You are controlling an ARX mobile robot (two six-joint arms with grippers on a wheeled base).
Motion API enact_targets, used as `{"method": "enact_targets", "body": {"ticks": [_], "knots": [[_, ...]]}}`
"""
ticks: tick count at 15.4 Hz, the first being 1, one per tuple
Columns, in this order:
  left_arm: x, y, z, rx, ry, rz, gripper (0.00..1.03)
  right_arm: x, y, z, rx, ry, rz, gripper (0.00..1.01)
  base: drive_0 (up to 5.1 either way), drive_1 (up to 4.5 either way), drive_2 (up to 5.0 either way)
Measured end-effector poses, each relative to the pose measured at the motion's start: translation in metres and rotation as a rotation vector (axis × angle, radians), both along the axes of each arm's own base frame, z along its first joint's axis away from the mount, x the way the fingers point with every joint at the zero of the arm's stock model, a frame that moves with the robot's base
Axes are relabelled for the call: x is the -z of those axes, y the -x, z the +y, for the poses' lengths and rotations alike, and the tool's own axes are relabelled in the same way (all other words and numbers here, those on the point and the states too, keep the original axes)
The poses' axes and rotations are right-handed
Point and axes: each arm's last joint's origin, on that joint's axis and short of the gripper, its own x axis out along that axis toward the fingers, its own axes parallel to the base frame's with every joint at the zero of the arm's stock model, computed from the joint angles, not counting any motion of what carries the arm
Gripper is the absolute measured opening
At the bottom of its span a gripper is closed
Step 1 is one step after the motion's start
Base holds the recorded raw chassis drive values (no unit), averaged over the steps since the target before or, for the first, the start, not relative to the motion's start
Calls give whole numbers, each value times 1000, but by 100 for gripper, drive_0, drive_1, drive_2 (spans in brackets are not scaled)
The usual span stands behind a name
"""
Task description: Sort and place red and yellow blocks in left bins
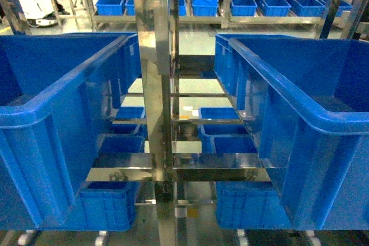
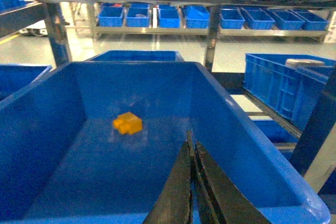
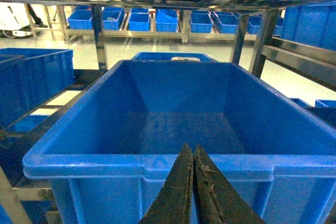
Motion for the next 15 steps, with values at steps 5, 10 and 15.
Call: {"method": "enact_targets", "body": {"ticks": [5,10,15], "knots": [[16,18,-5,11,-2,-1,2,14,9,0,0,0,-2,2,0,0,0],[31,34,-6,12,-2,5,2,25,18,0,0,0,-2,2,0,0,0],[39,44,-6,11,-2,-13,2,33,24,0,1,-1,-18,2,0,0,0]]}}
